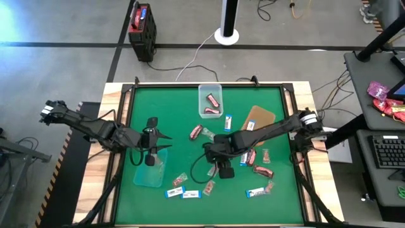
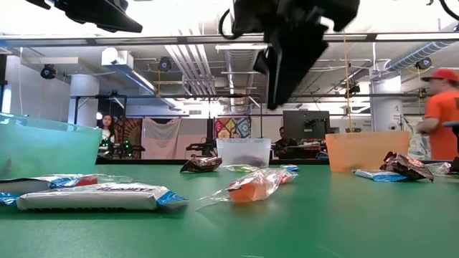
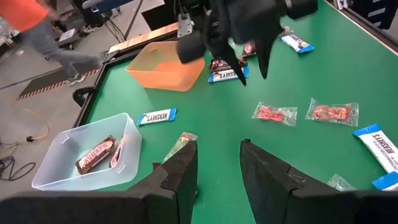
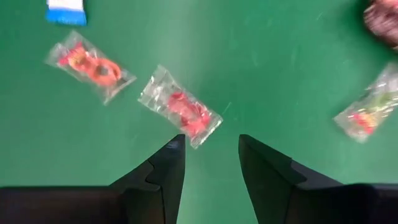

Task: Sort candy by brand, put in halloween buckets
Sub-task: Put the red gummy candy into the blue bin

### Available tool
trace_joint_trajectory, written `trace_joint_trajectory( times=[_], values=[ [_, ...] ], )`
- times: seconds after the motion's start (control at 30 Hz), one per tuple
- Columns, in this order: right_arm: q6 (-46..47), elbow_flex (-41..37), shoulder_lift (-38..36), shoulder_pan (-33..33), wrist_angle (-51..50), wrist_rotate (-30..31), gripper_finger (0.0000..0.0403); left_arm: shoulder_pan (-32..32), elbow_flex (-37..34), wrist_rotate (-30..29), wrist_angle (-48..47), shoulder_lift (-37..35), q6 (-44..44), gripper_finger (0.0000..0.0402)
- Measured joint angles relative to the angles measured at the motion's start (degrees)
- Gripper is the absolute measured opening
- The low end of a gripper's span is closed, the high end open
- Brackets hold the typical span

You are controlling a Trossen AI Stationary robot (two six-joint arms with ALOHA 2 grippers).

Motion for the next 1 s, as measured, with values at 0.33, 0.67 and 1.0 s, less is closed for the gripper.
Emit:
trace_joint_trajectory(
  times=[0.33,0.67,1.0],
  values=[
    [-0.43,-0.02,8.44,0.55,2.83,-0.04,0.0144,-0.04,0.0,0.0,-0.11,0.0,-1.21,0.0105],
    [-0.94,0.11,12.57,0.55,3.4,-1.7,0.0106,-0.09,0.0,0.0,-0.11,-0.02,-2.07,0.0105],
    [-1.86,-0.13,9.04,0.47,7.14,0.11,0.0014,-0.19,0.08,2.26,-0.15,0.05,-5.14,0.0105]
  ],
)
